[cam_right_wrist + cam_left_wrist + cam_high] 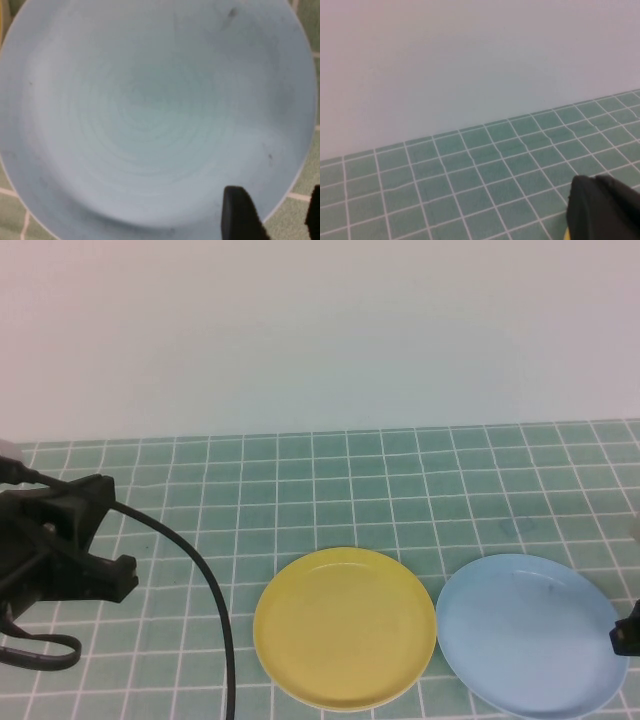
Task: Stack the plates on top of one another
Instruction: Pick up the blue plate
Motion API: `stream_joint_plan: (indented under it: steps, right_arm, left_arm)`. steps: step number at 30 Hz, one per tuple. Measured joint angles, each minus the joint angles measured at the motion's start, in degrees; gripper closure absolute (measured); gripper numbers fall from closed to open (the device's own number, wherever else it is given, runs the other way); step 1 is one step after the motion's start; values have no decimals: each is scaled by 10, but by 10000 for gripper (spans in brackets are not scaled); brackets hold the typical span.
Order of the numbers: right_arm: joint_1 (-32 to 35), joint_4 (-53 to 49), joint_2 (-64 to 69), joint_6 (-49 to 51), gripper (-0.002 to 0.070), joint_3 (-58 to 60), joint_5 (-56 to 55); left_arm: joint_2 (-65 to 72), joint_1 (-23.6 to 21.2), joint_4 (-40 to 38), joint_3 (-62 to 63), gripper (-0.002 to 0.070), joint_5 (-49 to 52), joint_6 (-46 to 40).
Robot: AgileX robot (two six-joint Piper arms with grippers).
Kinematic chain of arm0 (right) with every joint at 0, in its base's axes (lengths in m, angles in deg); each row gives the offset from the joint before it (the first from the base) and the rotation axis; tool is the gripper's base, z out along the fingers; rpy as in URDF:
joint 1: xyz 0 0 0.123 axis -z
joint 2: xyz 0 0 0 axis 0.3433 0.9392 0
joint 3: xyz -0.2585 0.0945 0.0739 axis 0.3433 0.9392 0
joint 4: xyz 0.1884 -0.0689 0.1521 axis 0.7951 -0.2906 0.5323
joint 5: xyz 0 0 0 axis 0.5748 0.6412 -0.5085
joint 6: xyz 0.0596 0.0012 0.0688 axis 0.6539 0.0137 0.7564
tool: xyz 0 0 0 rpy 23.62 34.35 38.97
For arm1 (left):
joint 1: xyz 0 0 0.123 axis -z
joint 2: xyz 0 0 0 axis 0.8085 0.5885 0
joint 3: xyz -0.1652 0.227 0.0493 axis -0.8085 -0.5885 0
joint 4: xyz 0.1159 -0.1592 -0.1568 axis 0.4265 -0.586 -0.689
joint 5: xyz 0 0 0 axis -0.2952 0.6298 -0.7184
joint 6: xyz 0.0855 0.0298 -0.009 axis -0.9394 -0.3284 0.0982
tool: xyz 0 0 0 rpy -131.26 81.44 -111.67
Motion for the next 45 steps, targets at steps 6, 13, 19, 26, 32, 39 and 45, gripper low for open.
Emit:
stream_joint_plan:
  steps: [6, 13, 19, 26, 32, 39, 45]
  right_arm:
    - [0, 3, 22, -6, 384, 0, -3]
    - [0, 3, 48, -11, 437, 0, -6]
    - [0, 4, 60, -25, 594, 0, -16]
    - [0, 6, 63, -32, 673, 0, -45]
    - [0, 7, 63, -33, 677, 0, -51]
    - [0, 7, 63, -32, 662, 0, -51]
    - [0, 15, 63, -32, 498, 0, -51]
  left_arm:
    - [0, 0, 0, 0, 676, -2, 0]
    - [0, 0, 0, 0, 676, -2, 0]
    - [0, 0, -1, 0, 676, -3, 0]
    - [0, 0, -1, 0, 676, -1, 7]
    - [0, 0, -1, 0, 676, -1, 7]
    - [0, 0, -1, 0, 676, -1, 7]
    - [0, 0, -1, 0, 676, 5, 7]
